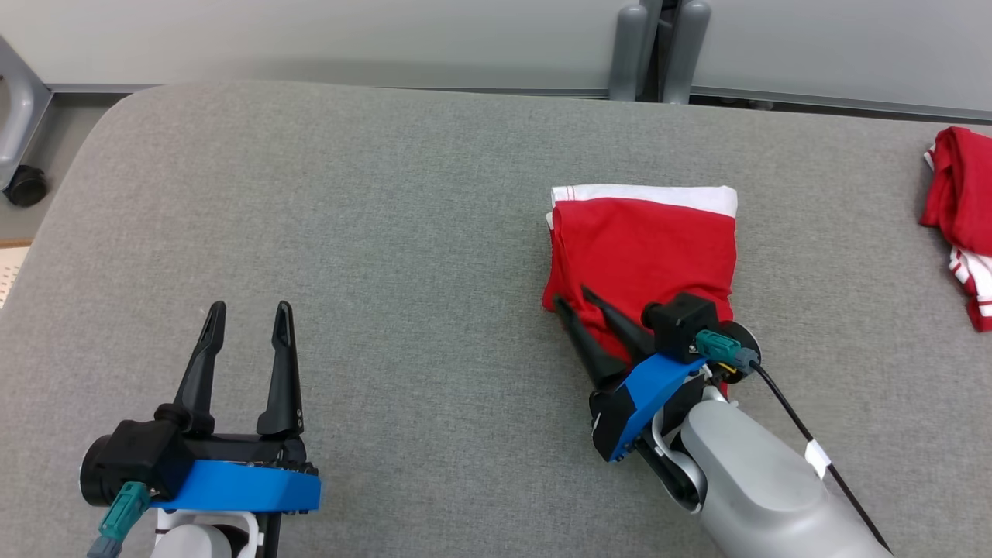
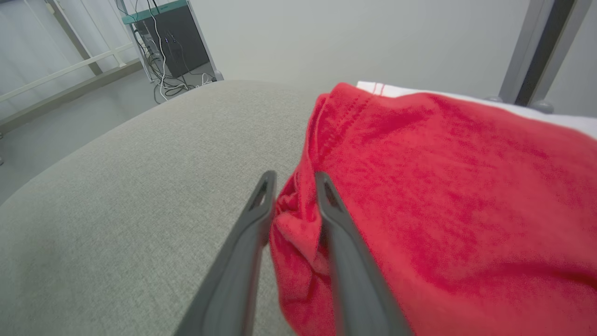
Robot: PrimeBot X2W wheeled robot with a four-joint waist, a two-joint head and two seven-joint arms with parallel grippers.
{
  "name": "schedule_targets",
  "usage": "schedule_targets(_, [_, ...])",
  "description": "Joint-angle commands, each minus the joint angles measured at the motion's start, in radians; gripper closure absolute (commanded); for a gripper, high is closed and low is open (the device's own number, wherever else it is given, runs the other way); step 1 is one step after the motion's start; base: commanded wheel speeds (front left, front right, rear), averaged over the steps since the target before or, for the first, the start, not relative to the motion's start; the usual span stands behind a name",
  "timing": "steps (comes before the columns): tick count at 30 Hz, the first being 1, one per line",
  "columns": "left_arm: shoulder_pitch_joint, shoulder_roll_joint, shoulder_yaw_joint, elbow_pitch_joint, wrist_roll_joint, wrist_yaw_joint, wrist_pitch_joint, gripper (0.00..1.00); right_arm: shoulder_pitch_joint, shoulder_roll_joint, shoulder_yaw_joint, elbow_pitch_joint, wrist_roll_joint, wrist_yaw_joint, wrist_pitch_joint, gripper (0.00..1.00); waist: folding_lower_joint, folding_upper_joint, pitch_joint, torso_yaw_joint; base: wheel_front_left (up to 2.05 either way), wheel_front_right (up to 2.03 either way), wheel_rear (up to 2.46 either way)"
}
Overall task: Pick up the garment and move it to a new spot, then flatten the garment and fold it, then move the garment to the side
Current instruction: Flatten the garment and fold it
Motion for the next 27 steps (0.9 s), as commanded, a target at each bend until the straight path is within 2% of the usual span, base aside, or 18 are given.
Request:
schedule_targets(1, [0.003, 0.004, 0.000, 0.002, -0.002, 0.003, -0.003, 0.00, 0.004, -0.006, -0.001, -0.013, -0.008, 0.000, -0.007, 0.00, 0.0000, 0.0000, -0.003, -0.005, 0.00, 0.00, 0.00])
schedule_targets(5, [0.009, 0.004, 0.000, 0.004, 0.003, 0.002, -0.003, 0.00, 0.026, -0.028, -0.061, -0.111, -0.052, 0.000, -0.009, 0.00, 0.0000, 0.0000, -0.013, -0.026, 0.00, 0.00, 0.00])
schedule_targets(14, [0.019, 0.003, 0.019, 0.011, 0.029, -0.007, -0.003, 0.00, 0.192, -0.061, -0.305, -0.372, -0.207, 0.000, -0.010, 0.00, 0.0000, 0.0000, -0.058, -0.093, 0.00, 0.00, 0.00])
schedule_targets(20, [0.041, 0.004, 0.038, 0.022, 0.050, -0.013, -0.003, 0.00, 0.321, -0.047, -0.465, -0.486, -0.269, 0.000, -0.009, 0.00, 0.0000, 0.0000, -0.098, -0.140, 0.00, 0.00, 0.00])
schedule_targets(27, [0.075, 0.004, 0.053, 0.034, 0.067, -0.020, -0.003, 0.00, 0.455, -0.010, -0.588, -0.586, -0.333, 0.000, -0.009, 0.00, 0.0000, 0.0000, -0.134, -0.175, 0.00, 0.00, 0.00])
